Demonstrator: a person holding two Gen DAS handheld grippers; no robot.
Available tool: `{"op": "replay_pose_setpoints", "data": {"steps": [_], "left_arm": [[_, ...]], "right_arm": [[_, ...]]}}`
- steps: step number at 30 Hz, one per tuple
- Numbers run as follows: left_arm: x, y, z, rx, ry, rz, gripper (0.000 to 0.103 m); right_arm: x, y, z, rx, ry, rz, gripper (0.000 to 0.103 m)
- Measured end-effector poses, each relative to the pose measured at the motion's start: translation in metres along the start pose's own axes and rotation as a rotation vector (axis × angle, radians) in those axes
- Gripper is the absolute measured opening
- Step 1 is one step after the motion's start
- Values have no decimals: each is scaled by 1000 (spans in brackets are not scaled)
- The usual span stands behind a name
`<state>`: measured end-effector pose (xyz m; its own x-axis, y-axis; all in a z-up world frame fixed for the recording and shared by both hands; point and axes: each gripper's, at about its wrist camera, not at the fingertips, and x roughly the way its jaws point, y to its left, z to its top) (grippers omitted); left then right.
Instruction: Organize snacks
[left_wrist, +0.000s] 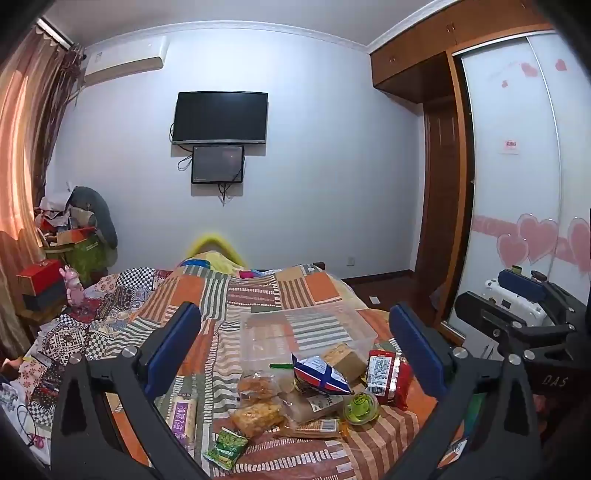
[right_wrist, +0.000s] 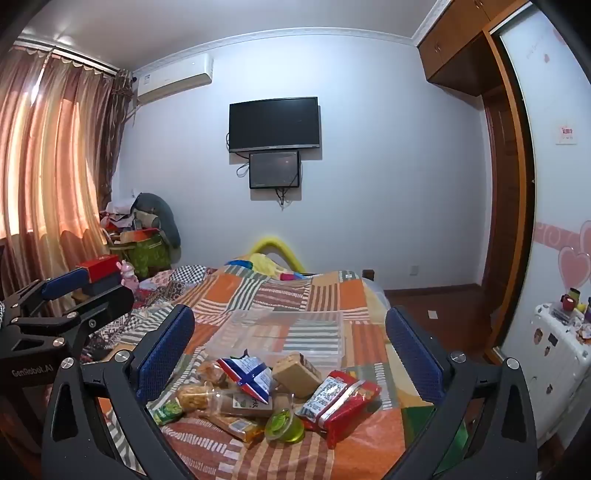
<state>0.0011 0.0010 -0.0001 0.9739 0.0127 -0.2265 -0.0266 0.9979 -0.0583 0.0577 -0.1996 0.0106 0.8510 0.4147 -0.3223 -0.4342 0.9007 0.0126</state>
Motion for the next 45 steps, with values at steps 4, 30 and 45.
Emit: {"op": "replay_pose_setpoints", "data": {"steps": [4, 30, 45], "left_arm": [[2, -1, -1, 13, -1, -10, 103], [-1, 2, -3, -6, -3, -7, 103], [1, 4, -3, -25, 9, -8, 103]], "right_arm": [[0, 0, 0, 2, -3, -4, 103], [1, 1, -3, 6, -5, 5, 103], [1, 1, -3, 13, -10, 8, 103]]}}
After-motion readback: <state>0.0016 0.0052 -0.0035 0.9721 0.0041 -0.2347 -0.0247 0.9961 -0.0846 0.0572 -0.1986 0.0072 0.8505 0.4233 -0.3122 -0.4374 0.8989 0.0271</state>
